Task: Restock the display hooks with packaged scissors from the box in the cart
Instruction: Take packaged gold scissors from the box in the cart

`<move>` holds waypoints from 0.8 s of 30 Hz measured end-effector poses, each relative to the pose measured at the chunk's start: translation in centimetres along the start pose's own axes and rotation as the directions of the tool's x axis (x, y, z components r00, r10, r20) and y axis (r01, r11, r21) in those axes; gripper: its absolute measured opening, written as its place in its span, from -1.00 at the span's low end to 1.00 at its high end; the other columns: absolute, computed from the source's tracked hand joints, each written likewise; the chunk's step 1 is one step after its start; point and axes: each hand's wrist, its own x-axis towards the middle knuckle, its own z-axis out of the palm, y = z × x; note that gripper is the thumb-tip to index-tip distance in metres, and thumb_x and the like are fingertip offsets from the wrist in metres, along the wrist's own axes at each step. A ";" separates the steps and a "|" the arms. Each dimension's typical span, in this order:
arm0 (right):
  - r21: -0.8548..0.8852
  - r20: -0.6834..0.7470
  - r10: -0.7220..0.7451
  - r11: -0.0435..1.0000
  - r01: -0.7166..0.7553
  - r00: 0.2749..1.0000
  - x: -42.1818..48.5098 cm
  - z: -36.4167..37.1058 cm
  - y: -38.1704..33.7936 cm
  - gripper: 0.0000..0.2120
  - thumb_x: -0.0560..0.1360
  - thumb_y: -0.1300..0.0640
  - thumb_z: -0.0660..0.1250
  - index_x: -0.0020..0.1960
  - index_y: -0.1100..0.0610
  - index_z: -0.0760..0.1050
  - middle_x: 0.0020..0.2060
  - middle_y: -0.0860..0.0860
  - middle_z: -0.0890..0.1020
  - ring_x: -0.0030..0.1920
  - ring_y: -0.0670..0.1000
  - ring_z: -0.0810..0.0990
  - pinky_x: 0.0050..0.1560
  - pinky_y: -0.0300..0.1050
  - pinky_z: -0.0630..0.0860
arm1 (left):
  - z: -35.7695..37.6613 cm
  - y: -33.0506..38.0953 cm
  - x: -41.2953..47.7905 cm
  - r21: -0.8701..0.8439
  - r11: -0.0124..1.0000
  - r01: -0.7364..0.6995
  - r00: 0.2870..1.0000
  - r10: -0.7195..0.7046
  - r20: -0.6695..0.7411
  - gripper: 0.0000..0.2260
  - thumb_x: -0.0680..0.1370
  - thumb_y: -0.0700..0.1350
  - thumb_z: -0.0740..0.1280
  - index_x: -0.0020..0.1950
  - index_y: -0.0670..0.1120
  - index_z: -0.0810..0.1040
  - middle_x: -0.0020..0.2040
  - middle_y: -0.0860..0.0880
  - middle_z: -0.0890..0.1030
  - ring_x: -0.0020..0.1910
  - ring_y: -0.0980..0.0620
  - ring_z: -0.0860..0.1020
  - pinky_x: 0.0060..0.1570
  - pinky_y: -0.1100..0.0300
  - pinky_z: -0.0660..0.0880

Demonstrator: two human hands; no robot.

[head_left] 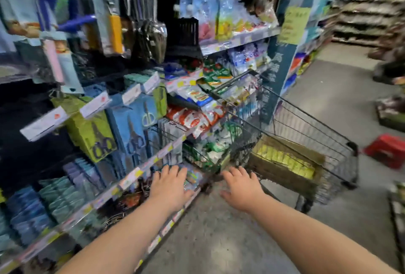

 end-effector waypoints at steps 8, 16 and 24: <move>0.026 0.030 0.234 0.972 -0.235 0.972 -3.1 0.3 20.1 -0.43 0.57 -0.10 0.17 0.50 0.01 0.08 0.50 0.04 0.16 0.51 0.16 0.06 0.43 0.23 0.10 | -0.2 19.9 7.4 0.029 0.971 -0.236 0.972 0.235 0.023 -0.37 0.54 0.25 0.18 0.52 -0.03 0.14 0.49 -0.05 0.24 0.49 -0.11 0.15 0.43 -0.07 0.14; 0.124 0.042 0.329 0.935 -0.332 0.943 -4.0 1.3 29.9 -0.41 0.53 -0.18 0.18 0.48 -0.01 0.14 0.46 0.01 0.25 0.48 0.12 0.14 0.44 0.20 0.13 | 0.5 29.3 12.1 0.100 0.933 -0.345 0.938 0.338 0.082 -0.40 0.53 0.25 0.19 0.47 -0.03 0.21 0.45 -0.06 0.29 0.46 -0.13 0.20 0.41 -0.09 0.17; 0.163 0.071 0.418 0.891 -0.424 0.906 -1.0 2.3 35.4 -0.41 0.52 -0.12 0.20 0.49 0.00 0.12 0.45 0.02 0.26 0.48 0.12 0.15 0.42 0.20 0.15 | 1.5 33.9 19.6 0.113 0.897 -0.427 0.901 0.411 0.143 -0.43 0.54 0.22 0.19 0.46 -0.02 0.23 0.45 -0.05 0.30 0.47 -0.11 0.18 0.43 -0.08 0.14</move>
